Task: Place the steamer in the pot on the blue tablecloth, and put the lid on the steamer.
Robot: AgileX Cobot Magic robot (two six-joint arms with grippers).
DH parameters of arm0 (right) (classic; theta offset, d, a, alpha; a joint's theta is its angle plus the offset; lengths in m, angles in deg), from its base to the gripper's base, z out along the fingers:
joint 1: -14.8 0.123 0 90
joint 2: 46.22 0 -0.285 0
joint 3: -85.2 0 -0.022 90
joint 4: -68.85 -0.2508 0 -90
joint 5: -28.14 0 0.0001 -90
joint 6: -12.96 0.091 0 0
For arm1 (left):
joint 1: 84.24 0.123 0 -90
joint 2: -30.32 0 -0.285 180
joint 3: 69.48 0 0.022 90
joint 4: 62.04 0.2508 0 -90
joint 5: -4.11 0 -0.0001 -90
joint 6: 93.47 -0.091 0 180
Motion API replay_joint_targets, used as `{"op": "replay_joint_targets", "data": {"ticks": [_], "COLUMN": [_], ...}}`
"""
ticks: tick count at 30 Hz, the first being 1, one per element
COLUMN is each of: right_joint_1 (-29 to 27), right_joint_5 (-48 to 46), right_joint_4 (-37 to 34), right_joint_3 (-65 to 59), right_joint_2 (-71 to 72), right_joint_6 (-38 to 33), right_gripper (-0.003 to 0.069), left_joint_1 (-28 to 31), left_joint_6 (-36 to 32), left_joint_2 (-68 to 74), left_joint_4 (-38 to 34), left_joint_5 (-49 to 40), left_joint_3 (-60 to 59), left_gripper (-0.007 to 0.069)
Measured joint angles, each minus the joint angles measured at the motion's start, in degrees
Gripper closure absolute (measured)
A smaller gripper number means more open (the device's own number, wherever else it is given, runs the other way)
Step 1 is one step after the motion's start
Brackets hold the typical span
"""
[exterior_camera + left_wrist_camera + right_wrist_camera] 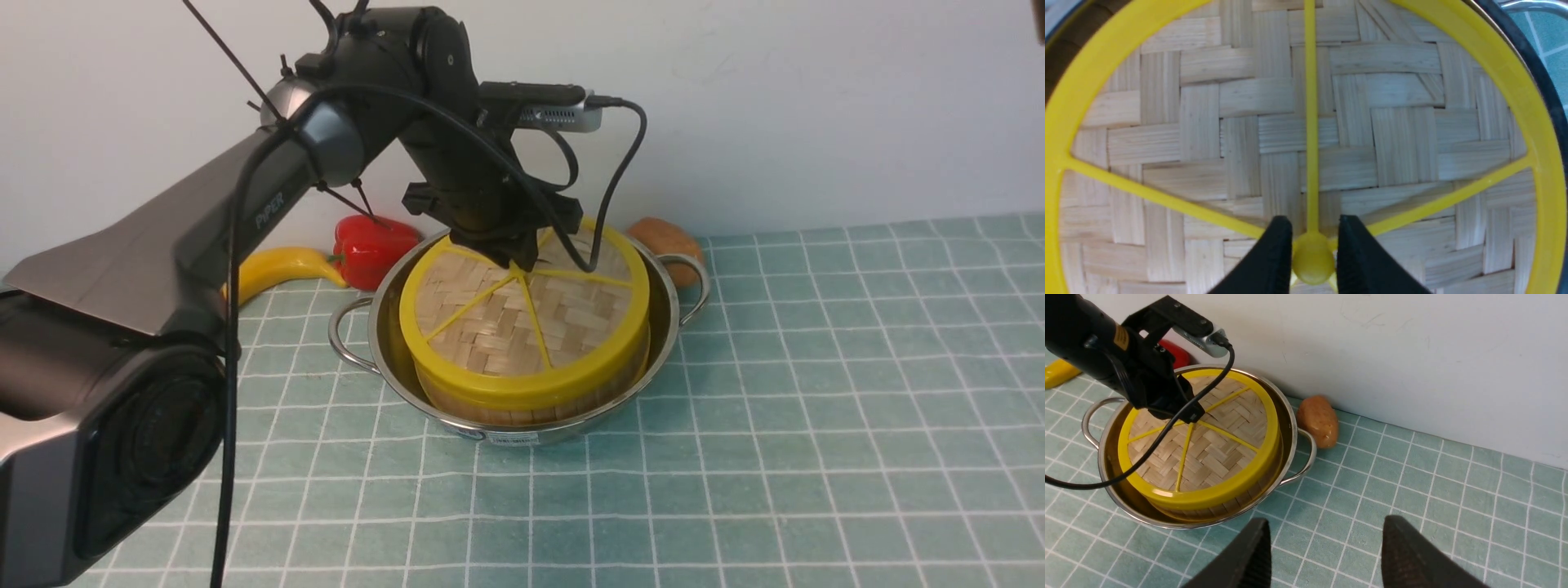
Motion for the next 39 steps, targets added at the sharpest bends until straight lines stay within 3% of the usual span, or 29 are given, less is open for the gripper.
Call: {"op": "replay_joint_targets", "data": {"ticks": [7, 18, 28, 33, 39], "right_joint_1": [0.0, 0.0, 0.0, 0.0, 0.0], "right_joint_5": [0.0, 0.0, 0.0, 0.15, 0.41], "right_joint_4": [0.0, 0.0, 1.77, 2.0, 4.75], "right_joint_3": [0.0, 0.0, -0.11, -0.66, -10.64], "right_joint_2": [0.0, 0.0, 3.67, 7.31, 16.51], "right_joint_6": [0.0, 0.0, -0.89, -0.94, -1.18], "right_gripper": [0.028, 0.028, 0.028, 0.028, 0.028], "left_joint_1": [0.0, 0.0, 0.0, 0.0, 0.0], "left_joint_6": [0.0, 0.0, 0.0, 0.43, 0.0], "left_joint_2": [0.0, -2.88, -20.33, -28.39, -41.87], "left_joint_4": [-0.06, 1.39, 11.46, 10.45, 6.32], "left_joint_5": [-0.1, -1.99, -2.52, -2.52, -2.52], "left_joint_3": [0.0, 0.0, 0.0, -0.27, -8.75], "left_gripper": [0.0361, 0.034, 0.034, 0.034, 0.034]}}
